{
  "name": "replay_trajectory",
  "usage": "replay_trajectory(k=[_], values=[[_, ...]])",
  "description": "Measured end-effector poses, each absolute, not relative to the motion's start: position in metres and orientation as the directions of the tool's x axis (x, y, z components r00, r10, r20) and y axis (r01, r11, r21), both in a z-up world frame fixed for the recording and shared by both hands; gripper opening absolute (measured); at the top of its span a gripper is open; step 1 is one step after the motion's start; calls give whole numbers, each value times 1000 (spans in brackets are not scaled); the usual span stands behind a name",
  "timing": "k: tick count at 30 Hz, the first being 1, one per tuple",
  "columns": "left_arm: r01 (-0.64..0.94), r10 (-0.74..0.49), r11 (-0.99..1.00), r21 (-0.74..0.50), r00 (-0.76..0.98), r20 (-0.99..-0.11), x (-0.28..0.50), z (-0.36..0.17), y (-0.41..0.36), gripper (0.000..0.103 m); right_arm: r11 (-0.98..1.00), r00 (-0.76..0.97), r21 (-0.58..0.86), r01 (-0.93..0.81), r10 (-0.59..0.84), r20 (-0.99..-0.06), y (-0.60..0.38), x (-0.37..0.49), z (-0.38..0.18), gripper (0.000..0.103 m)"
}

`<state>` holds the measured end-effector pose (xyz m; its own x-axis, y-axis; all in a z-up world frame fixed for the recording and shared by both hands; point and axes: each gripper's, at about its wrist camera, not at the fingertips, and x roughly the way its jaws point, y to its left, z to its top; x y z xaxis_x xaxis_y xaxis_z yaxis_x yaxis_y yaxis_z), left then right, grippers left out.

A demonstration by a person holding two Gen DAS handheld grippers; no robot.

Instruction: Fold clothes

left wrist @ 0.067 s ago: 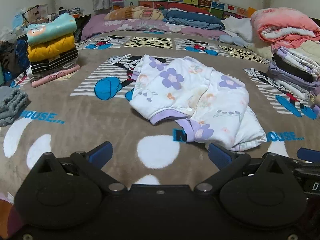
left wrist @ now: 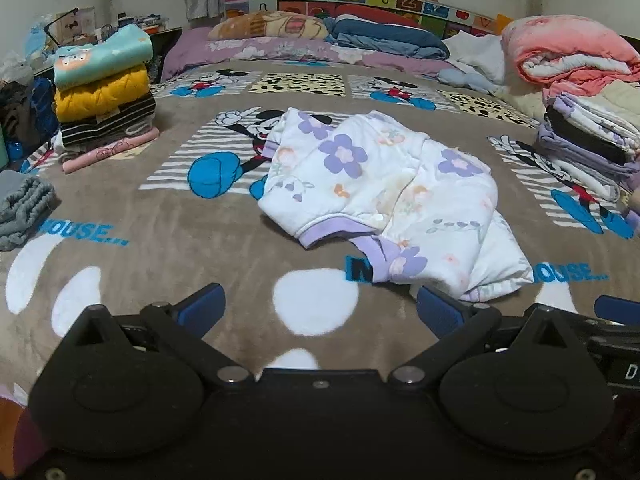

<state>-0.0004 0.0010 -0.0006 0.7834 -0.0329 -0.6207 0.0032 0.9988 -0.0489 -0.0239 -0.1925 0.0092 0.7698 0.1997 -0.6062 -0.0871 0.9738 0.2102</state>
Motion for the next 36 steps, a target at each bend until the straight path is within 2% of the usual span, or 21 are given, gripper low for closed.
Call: replay_trajectory(k=[36], values=[[11,-64,996,-89,775,-628,3,-8,2,103,973,765,214,-88,204,-611,-194,-21,1,103]])
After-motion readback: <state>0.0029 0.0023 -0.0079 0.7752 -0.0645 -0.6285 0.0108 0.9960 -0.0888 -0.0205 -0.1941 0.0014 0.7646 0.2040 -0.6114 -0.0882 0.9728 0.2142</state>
